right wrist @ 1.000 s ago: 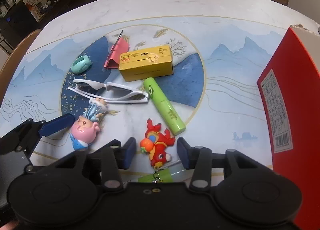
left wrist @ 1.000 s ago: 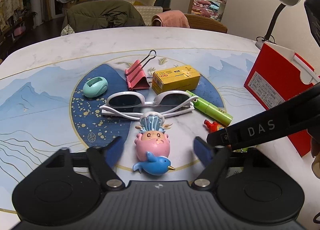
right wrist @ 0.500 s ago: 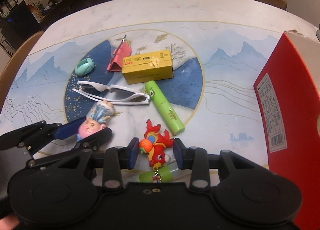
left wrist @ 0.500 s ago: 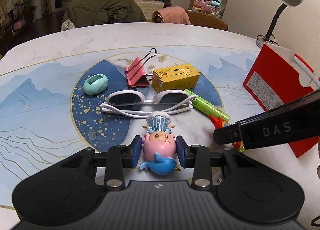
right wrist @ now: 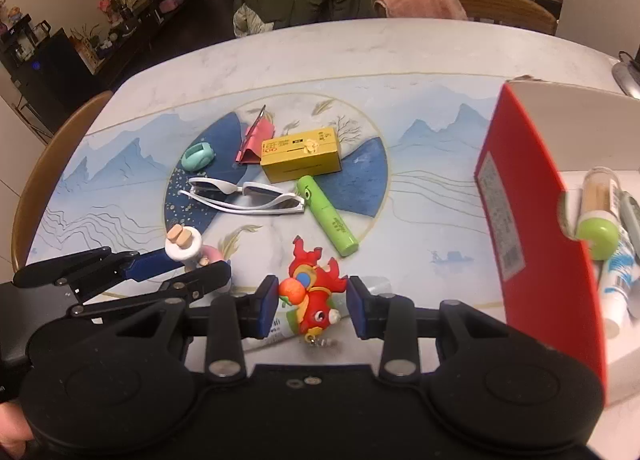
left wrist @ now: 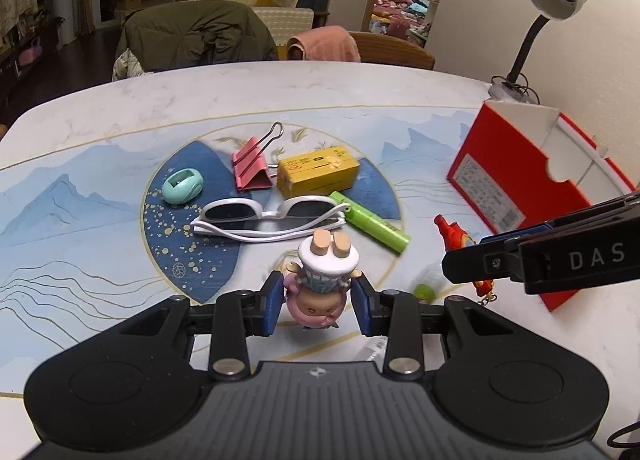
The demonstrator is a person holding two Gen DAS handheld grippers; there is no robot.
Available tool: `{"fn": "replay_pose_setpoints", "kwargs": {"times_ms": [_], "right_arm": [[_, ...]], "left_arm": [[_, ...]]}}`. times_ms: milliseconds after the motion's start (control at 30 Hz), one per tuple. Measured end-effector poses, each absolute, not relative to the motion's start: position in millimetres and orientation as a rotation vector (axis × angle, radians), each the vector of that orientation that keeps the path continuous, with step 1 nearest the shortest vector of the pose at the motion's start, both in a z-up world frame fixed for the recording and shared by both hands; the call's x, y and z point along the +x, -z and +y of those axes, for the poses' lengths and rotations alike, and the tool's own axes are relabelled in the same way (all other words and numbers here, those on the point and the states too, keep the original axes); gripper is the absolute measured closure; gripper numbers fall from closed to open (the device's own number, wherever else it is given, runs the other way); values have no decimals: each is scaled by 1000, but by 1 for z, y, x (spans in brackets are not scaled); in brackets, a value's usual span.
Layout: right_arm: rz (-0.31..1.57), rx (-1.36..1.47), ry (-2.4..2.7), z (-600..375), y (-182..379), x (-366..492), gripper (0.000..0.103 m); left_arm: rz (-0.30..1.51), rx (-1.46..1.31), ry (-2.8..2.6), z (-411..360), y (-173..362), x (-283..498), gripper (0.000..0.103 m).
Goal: Organize rigid objects
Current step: 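Grasp the pink figurine with the left tool while the right tool grasps the orange keychain, then carry the figurine and keychain over the red-and-white box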
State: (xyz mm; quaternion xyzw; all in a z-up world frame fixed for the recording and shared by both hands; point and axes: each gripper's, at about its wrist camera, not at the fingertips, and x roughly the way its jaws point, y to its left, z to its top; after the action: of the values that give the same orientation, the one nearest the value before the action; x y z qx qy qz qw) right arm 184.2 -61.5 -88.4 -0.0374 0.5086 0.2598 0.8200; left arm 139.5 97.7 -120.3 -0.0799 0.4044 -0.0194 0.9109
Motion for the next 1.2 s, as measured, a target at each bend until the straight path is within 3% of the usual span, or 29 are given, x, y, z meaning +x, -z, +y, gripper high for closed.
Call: {"fn": "replay_pose_setpoints", "kwargs": {"times_ms": [933,967,1000,1133,1200], "right_arm": [[920,-65,-560,-182,-18,187,68],[912,-65,-556,-188,-20,191,70],[911,-60,-556,-194,-22,194,84],[899,-45,-533,-221,-25,211,88],[906,-40,-520,-232,-22,220,95]], "left_arm": [[798,-138,182,1,18,153,67],[797,-133,188,-5,17,156,67],[796,-127,195,-11,16,159,67],[794,-103,214,-36,12,173,67],[800,-96,217,-48,13,180,67]]}}
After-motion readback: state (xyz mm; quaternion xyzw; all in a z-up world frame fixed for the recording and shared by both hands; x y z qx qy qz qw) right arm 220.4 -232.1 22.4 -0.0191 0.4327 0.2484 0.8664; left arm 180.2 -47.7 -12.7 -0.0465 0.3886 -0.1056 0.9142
